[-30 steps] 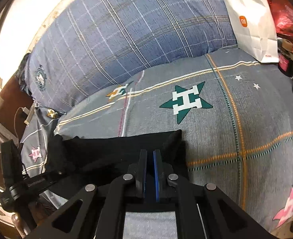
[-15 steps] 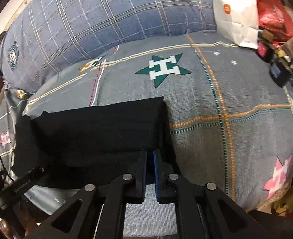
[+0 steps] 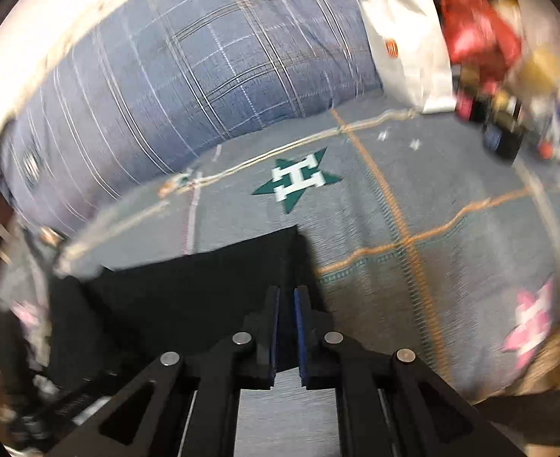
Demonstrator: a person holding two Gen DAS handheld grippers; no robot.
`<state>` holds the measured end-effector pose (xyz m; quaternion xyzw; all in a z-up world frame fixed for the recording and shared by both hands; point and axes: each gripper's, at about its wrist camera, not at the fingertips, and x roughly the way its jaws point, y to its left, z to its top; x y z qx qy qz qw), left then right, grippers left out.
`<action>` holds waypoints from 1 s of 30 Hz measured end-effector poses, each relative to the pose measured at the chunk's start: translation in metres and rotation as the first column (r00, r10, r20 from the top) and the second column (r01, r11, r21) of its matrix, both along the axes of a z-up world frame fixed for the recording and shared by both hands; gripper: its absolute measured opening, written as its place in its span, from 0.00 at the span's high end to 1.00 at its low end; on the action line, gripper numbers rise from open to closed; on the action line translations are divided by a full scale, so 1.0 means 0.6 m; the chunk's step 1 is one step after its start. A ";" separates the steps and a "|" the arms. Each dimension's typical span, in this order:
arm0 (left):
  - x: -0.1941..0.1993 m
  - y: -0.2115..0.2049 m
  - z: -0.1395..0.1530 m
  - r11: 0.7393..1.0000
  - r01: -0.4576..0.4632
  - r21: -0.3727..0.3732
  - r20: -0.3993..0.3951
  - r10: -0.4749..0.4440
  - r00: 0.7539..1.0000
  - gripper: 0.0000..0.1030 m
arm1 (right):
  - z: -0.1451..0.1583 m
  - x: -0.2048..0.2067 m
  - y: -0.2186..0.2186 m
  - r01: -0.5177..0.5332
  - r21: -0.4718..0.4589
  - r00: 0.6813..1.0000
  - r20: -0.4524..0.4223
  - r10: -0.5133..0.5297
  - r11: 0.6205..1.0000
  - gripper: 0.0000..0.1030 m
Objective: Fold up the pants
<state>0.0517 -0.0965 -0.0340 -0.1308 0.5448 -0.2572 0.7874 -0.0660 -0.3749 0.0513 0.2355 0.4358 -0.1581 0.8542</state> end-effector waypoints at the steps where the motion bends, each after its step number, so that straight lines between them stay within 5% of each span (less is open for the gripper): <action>1: 0.004 0.011 0.002 1.000 -0.016 -0.019 -0.002 0.016 1.000 0.52 | -0.002 -0.001 -0.009 0.005 0.042 1.000 0.005 -0.006 0.999 0.85; 4: 0.034 0.043 -0.008 0.994 -0.063 -0.092 -0.059 0.058 0.997 0.50 | -0.007 -0.002 -0.028 0.023 0.152 0.999 0.038 -0.029 0.988 0.36; 8: 0.061 0.053 -0.019 0.990 -0.076 -0.116 -0.112 0.063 0.992 0.47 | -0.007 0.004 -0.014 0.022 0.145 0.998 0.047 -0.030 0.989 0.31; 11: 0.081 0.054 -0.031 0.990 -0.078 -0.118 -0.161 0.058 0.985 0.47 | -0.036 0.018 -0.014 0.031 0.223 0.999 0.003 -0.033 0.974 0.34; 14: 0.095 0.056 -0.028 0.988 -0.093 -0.125 -0.178 0.070 0.982 0.49 | -0.063 0.022 -0.019 0.088 0.248 0.994 -0.090 -0.067 0.965 0.48; 16: 0.099 0.054 -0.027 0.990 -0.099 -0.101 -0.172 0.081 0.982 0.57 | -0.072 0.021 -0.019 0.116 0.248 0.988 -0.130 -0.086 0.962 0.57; 18: 0.101 0.052 -0.029 0.993 -0.099 -0.059 -0.170 0.088 0.981 0.81 | -0.091 0.019 -0.024 0.145 0.273 0.981 -0.168 -0.101 0.951 0.68; 21: 0.093 0.058 -0.026 0.993 -0.105 -0.061 -0.146 0.095 0.985 0.90 | -0.093 0.028 -0.019 0.114 0.273 0.984 -0.161 -0.071 0.955 0.89; 27: 0.051 0.081 0.025 0.984 -0.088 -0.152 -0.087 0.075 0.993 0.92 | -0.045 0.027 -0.009 0.078 0.178 0.996 -0.064 -0.068 0.981 0.93; 30: 0.021 0.063 0.019 0.994 -0.029 -0.108 -0.087 0.020 0.996 0.91 | -0.021 0.029 -0.016 0.085 0.120 0.994 -0.084 -0.075 0.989 0.93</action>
